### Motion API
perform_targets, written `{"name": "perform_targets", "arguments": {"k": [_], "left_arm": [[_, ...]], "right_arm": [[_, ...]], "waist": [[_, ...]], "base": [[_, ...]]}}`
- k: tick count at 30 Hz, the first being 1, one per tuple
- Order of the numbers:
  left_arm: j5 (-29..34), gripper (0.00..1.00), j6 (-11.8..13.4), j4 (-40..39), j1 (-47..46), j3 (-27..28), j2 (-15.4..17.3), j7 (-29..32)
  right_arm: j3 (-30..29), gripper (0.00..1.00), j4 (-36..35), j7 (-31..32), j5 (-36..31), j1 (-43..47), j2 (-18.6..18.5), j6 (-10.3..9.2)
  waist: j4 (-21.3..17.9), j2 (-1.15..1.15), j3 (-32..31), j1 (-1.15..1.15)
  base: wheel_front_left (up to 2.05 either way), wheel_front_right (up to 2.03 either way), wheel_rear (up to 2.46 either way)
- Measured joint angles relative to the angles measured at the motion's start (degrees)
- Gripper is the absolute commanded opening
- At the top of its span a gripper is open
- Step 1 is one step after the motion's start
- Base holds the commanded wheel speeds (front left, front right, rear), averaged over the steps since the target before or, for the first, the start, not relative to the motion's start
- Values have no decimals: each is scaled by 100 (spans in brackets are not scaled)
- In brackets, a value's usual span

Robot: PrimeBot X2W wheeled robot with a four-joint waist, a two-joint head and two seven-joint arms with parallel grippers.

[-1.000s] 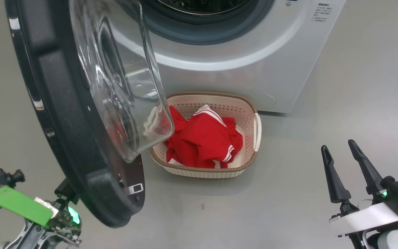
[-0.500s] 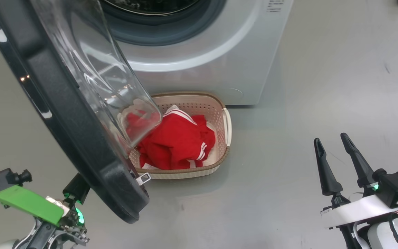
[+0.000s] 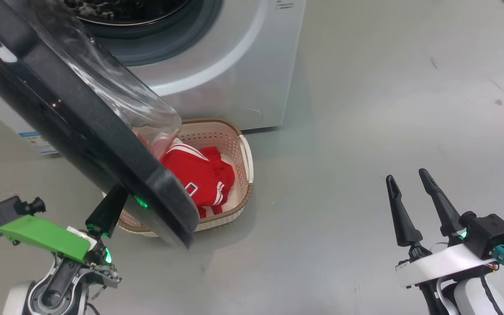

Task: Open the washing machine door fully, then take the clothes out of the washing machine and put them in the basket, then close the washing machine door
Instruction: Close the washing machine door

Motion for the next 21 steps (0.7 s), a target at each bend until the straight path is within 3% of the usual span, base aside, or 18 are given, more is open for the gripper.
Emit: {"name": "perform_targets", "arguments": {"k": [11,21], "left_arm": [[113,0,19,457,-696,-3,-67,-303],[407,0,203,938,-1774,-14,-141,-673]], "right_arm": [[34,100,126,-5,79,-161,66,44],[23,100,202,-8,185,-362,75,51]], "waist": [[-538,0,111,0],[-904,0,366,0]], "base": [[0,0,0],[0,0,0]]}}
